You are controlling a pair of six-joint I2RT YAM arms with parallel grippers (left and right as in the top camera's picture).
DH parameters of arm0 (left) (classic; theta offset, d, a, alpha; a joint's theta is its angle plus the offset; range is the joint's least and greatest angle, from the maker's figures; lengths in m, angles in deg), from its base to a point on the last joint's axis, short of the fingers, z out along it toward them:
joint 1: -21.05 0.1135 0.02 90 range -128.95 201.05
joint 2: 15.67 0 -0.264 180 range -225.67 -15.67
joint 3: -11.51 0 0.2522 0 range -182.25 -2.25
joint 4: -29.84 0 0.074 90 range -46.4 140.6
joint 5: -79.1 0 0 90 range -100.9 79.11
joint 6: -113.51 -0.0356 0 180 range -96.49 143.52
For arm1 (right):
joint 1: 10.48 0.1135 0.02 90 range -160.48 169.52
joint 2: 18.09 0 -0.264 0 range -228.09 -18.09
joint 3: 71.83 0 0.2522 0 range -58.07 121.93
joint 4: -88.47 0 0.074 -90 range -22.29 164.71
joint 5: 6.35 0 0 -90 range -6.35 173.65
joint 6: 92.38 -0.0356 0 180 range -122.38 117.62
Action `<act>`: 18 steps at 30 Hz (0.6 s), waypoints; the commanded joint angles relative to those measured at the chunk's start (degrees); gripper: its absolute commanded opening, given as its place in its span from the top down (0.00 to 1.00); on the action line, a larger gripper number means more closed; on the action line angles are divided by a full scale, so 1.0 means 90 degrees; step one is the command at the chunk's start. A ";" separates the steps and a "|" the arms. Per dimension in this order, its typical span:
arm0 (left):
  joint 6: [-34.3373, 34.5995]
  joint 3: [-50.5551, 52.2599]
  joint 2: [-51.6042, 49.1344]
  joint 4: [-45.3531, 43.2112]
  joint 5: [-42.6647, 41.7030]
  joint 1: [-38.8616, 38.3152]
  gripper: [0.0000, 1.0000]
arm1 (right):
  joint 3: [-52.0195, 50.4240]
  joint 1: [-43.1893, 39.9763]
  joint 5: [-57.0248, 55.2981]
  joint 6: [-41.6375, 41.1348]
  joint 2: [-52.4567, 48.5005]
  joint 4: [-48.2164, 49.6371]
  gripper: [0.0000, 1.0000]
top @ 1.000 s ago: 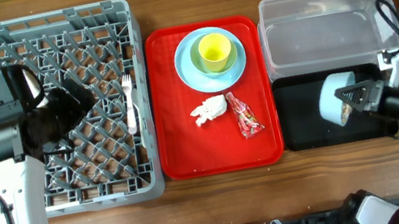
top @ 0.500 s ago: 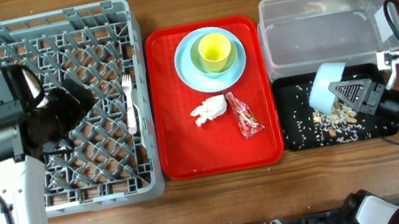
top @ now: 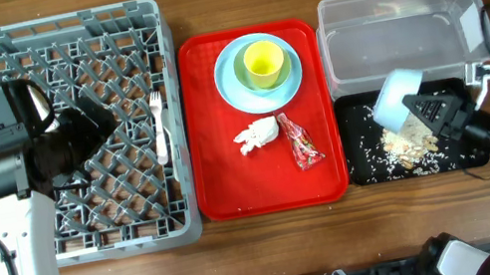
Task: Sort waste into correct bins and load items into the dishwasher rack
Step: 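Carry the bowl to the black tray and tip the rice out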
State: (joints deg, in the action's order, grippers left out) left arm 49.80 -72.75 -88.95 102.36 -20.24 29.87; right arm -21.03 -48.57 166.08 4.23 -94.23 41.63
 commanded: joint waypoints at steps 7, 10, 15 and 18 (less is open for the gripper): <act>0.0012 -0.0097 0.0019 -0.0015 -0.0051 0.0039 0.00 | -0.0005 -0.0029 0.0656 -0.0925 0.0056 -0.0165 0.96; 0.0012 -0.0097 0.0019 -0.0015 -0.0051 0.0039 0.00 | -0.0005 -0.0029 0.0719 -0.1302 0.0056 -0.0299 0.96; 0.0012 -0.0097 0.0019 -0.0015 -0.0051 0.0039 0.00 | -0.0005 -0.0029 0.0855 -0.1770 0.0056 -0.0325 0.96; 0.0012 -0.0097 0.0019 -0.0015 -0.0051 0.0039 0.00 | -0.0005 -0.0029 0.0838 -0.1729 0.0056 -0.0219 0.96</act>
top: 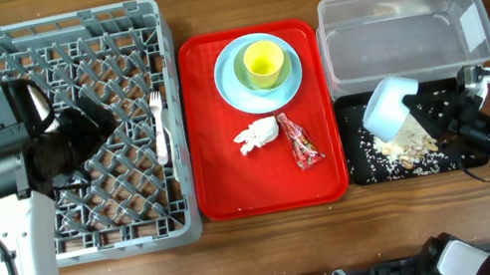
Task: Sort waste into correct bins and load items into the dishwasher rack
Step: 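Carry the bowl to the black tray and tip the rice out, then bring the empty blue bowl back and set it on the red tray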
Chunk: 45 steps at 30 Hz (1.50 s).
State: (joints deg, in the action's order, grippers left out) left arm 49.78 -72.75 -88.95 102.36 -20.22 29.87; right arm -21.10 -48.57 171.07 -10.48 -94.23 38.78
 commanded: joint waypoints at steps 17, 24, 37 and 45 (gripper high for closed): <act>0.0015 -0.0097 0.0019 -0.0015 -0.0051 0.0039 0.00 | 0.0005 -0.0027 0.0622 -0.2829 0.0070 0.1608 0.96; 0.0015 -0.0097 0.0019 -0.0015 -0.0053 0.0039 0.00 | 0.0005 -0.0027 0.0432 -0.3262 0.0068 0.2450 0.96; 0.0015 -0.0097 0.0019 -0.0015 -0.0053 0.0039 0.00 | 0.0325 0.1217 -0.2079 -0.7922 0.1049 0.7327 0.95; 0.0015 -0.0097 0.0019 -0.0015 -0.0053 0.0039 0.00 | 0.1613 0.5268 -0.6047 -0.4316 0.0984 0.2562 0.95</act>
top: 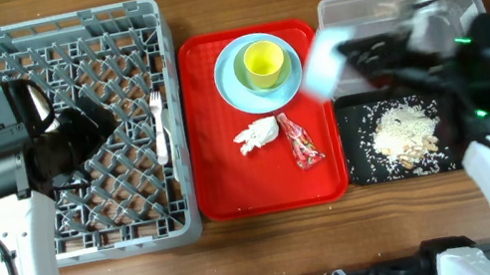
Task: Sort waste into correct bins and load items into the dishwasher rack
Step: 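Bring the empty blue bowl back and set it on the red tray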
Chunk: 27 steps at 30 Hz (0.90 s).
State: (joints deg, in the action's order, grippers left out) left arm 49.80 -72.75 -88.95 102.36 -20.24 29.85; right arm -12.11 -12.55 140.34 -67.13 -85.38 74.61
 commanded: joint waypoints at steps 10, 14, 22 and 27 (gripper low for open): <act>0.0012 -0.0097 0.0019 -0.0015 -0.0049 0.0041 0.00 | 0.1069 0.6251 -0.6970 0.3179 -0.0515 -0.3793 0.95; 0.0012 -0.0097 0.0019 -0.0015 -0.0049 0.0041 0.00 | 0.1069 0.6914 -0.7111 0.3169 -0.1479 -0.3611 0.96; 0.0012 -0.0097 0.0019 -0.0015 -0.0049 0.0041 0.00 | 0.1069 0.6919 -0.6749 0.3177 -0.2263 -0.2540 0.94; 0.0012 -0.0097 0.0019 -0.0015 -0.0051 0.0041 0.00 | 0.1069 0.6919 -0.6625 0.3152 -0.2263 -0.2499 0.58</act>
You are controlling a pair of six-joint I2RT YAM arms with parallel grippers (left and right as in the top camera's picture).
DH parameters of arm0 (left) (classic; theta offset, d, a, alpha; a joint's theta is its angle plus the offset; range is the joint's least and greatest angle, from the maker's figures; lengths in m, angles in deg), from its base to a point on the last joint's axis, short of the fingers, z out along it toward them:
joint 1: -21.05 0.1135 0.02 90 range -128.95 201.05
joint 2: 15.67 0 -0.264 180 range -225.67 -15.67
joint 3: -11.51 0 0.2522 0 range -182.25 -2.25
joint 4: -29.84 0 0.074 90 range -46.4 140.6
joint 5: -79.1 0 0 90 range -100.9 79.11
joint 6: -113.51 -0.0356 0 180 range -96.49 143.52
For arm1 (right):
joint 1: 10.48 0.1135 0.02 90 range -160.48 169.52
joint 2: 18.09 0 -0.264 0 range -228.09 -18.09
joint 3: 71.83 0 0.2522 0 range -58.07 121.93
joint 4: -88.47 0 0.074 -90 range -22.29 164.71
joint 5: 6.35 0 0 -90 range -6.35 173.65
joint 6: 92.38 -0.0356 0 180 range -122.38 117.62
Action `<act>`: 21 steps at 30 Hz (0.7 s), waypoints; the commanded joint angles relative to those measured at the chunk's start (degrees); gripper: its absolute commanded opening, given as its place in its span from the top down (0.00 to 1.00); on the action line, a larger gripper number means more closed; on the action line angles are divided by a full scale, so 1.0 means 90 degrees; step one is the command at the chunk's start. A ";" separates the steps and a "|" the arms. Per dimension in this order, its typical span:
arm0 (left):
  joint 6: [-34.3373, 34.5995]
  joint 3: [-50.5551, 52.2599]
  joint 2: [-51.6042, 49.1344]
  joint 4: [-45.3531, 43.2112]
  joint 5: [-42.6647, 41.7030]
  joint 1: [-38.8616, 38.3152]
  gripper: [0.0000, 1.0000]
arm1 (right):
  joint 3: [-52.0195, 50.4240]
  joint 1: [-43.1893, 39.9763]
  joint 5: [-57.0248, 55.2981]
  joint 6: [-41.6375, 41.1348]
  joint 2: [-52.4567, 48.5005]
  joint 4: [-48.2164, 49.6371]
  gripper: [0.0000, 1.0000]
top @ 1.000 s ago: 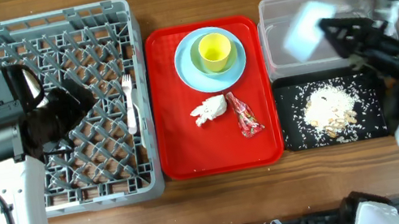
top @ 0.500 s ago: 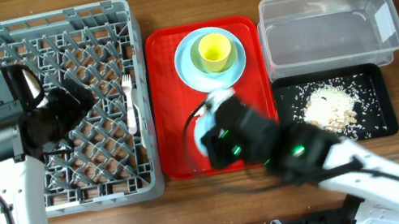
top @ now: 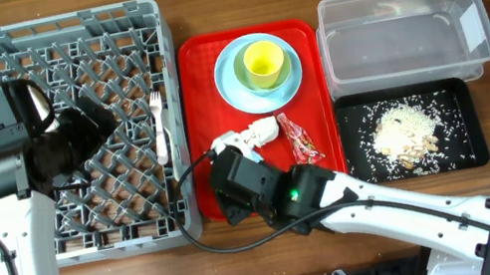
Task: Sort waste into correct bins and load items into the dishwasher rack
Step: 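Bring the empty blue bowl back and set it on the red tray, then grasp the crumpled tissue with the right gripper and drop it in the clear bin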
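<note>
The grey dishwasher rack fills the left side and holds a white fork [top: 158, 122] near its right wall. My left gripper [top: 105, 117] hovers over the rack's middle; its jaws are too dark to read. A red tray [top: 204, 74] carries a light blue plate [top: 231, 84] with a yellow cup [top: 263, 61] on it, a crumpled white napkin [top: 259, 133] and a red wrapper [top: 301, 143]. My right gripper [top: 229, 201] reaches over the tray's lower left corner, with its fingers hidden under the wrist. No light blue bowl shows.
A clear plastic bin [top: 404, 34] stands at the back right. In front of it lies a black tray [top: 459, 145] with a pile of food scraps [top: 406, 134]. The right arm stretches across the table's front from the lower right.
My right arm was high over the clear bin with a light blue bowl in its gripper. Now it is over the red tray's lower left corner, and the bowl is out of sight. The left arm is unchanged.
My right gripper first held the light blue bowl tipped over the black tray, with scraps beneath it. Later the bowl was up near the clear bin, with the scraps left on the tray. Now the arm is at the tray's rack side. My left arm stayed put.
</note>
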State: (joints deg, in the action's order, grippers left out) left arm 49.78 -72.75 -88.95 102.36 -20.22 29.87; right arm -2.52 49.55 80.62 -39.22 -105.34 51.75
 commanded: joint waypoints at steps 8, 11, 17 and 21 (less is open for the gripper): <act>0.0015 -0.0097 0.0019 -0.0015 -0.0053 0.0039 0.00 | 0.0342 -0.0998 -0.0039 0.0095 0.0648 -0.0058 0.52; 0.0015 -0.0097 0.0019 -0.0015 -0.0051 0.0039 0.00 | 0.0340 -0.1829 -0.0032 0.0058 0.0792 -0.0194 0.52; 0.0015 -0.0097 0.0019 -0.0015 -0.0053 0.0039 0.00 | 0.0333 -0.2455 -0.0044 -0.0318 0.0466 -0.0610 0.54; 0.0015 -0.0097 0.0019 -0.0015 -0.0053 0.0039 0.00 | 0.0333 -0.2458 -0.0299 -0.0260 -0.0100 -0.0549 0.52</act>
State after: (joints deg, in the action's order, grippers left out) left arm 49.78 -72.75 -88.95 102.36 -20.22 29.87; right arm -0.05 27.34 80.56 -40.70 -102.87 46.63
